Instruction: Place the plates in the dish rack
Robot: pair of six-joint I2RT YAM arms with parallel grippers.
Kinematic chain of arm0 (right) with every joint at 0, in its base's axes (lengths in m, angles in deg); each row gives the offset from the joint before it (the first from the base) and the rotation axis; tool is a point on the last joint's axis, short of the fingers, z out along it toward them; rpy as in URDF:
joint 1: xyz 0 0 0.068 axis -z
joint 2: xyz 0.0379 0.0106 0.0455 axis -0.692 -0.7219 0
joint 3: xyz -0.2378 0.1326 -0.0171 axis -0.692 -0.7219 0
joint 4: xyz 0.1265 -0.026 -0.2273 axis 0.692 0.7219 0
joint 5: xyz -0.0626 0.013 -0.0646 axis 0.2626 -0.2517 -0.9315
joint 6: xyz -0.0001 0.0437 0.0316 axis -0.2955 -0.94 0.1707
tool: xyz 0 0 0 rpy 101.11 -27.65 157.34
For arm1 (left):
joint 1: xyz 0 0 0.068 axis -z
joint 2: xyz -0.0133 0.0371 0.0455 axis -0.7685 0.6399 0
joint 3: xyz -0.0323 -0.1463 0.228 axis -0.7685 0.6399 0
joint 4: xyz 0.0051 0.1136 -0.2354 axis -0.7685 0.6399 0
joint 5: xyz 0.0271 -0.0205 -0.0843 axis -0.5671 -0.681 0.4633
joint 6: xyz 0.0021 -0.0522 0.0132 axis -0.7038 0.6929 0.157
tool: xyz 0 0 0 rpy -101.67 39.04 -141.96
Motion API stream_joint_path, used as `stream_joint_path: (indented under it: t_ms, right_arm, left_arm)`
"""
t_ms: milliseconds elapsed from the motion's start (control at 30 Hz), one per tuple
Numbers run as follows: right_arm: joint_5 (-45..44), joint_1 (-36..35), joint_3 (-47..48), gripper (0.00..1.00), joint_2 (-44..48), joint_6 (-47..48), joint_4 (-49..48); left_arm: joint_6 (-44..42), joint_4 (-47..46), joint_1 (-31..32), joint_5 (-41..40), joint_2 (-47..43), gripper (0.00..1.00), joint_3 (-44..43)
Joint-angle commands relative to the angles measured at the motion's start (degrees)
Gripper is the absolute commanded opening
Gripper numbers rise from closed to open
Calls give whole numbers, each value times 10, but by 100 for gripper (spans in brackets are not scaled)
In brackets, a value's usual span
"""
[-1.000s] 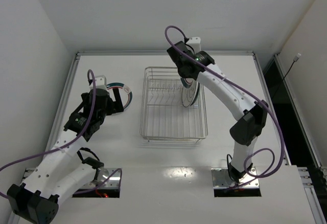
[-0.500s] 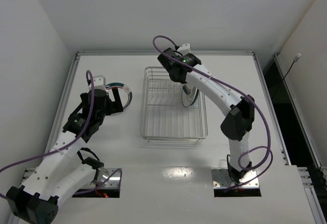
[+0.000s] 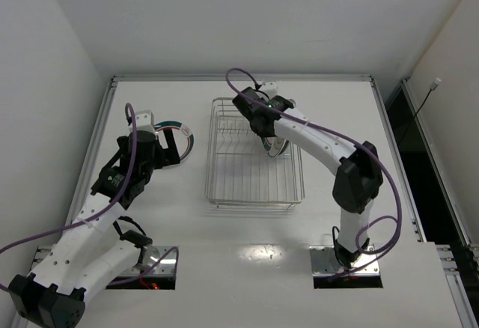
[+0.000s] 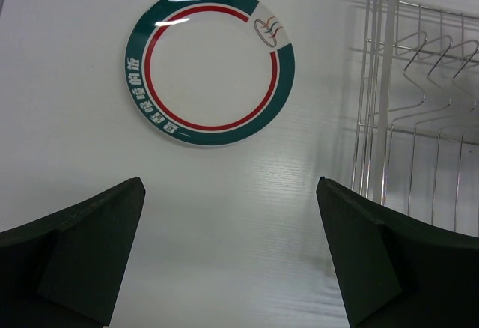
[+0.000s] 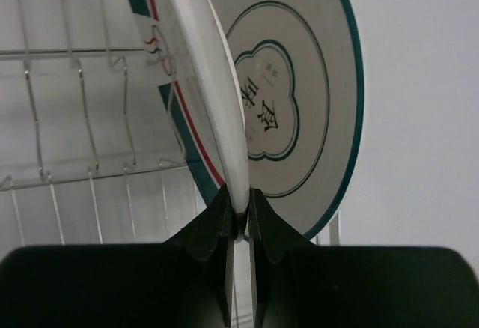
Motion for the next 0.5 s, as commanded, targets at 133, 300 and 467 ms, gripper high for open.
stream_joint_path:
  t_ms: [133,300,467]
  right_arm:
    - [137,-2,-113,2,76,-31,-110]
    - [150,3,-119,16,103,-31,-118]
    - [139,3,-97,43,129,-19,-110]
  left_arm:
    - [1,-3,-7,-9,-10,99,-4]
    - [6,2,-7,-22,15,99,-4]
    - [25,8,-7,-45,43,99,-4]
